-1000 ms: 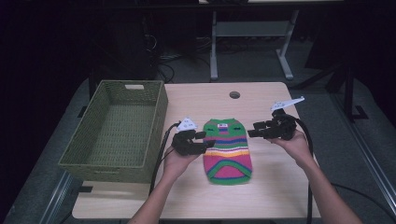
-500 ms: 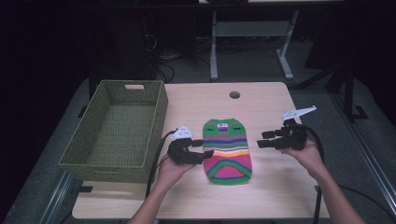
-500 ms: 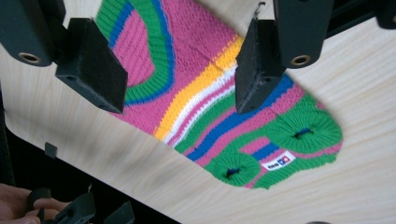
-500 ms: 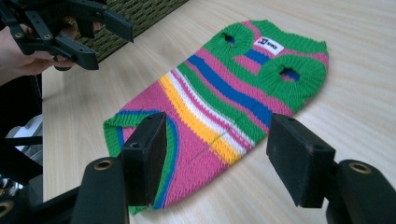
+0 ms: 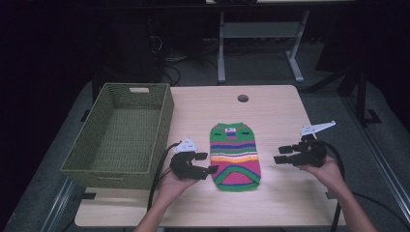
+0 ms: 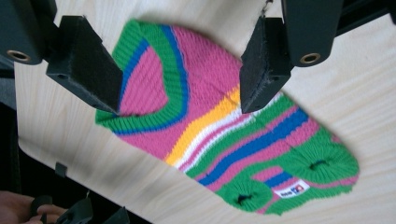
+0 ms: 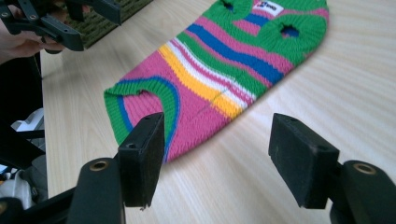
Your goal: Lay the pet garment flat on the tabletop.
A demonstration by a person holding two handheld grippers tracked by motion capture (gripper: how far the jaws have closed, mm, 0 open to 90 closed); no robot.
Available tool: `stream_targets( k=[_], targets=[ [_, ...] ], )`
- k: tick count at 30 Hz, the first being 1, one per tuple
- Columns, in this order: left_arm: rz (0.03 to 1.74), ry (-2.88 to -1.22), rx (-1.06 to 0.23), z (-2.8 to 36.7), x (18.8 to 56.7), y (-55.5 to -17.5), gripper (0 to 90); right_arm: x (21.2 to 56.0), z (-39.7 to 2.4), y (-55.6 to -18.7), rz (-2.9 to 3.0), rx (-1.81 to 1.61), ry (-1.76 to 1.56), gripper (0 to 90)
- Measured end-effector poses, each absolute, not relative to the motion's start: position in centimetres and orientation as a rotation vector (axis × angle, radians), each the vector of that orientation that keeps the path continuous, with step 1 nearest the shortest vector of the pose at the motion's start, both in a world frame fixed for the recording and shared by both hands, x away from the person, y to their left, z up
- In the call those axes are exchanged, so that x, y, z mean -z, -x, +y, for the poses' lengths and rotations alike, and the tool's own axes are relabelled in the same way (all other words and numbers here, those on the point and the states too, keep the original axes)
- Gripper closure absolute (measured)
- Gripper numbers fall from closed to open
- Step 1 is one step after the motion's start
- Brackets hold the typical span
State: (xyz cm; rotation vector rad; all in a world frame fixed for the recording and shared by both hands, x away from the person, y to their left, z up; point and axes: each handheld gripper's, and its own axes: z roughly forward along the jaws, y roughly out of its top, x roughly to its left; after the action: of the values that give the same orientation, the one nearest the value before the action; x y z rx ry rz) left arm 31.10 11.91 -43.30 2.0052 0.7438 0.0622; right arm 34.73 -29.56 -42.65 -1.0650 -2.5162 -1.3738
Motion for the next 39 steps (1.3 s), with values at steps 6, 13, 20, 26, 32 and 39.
stream_targets(
  k=[6,13,20,26,32,39],
  targets=[
    [0.744,-2.017,-0.062,12.4,43.6,-30.4,29.1,43.6,-30.4,-33.4,-2.512,1.363,1.082,35.3],
    [0.751,-2.019,-0.056,12.9,43.9,-29.8,27.7,43.9,-31.1,-32.4,-2.523,1.347,1.101,33.7],
    [0.762,-2.031,-0.052,13.6,44.5,-29.1,26.5,44.0,-31.6,-31.1,-2.533,1.335,1.116,32.0],
    [0.768,-2.045,-0.049,14.1,45.0,-28.4,26.1,44.2,-32.4,-29.7,-2.531,1.371,1.123,32.2],
    [0.763,-2.059,-0.049,14.3,45.4,-27.4,25.3,45.0,-33.2,-28.2,-2.528,1.38,1.164,31.5],
    [0.76,-2.053,-0.065,14.9,45.5,-26.3,24.8,45.7,-34.0,-26.6,-2.506,1.41,1.212,30.4]
  ],
)
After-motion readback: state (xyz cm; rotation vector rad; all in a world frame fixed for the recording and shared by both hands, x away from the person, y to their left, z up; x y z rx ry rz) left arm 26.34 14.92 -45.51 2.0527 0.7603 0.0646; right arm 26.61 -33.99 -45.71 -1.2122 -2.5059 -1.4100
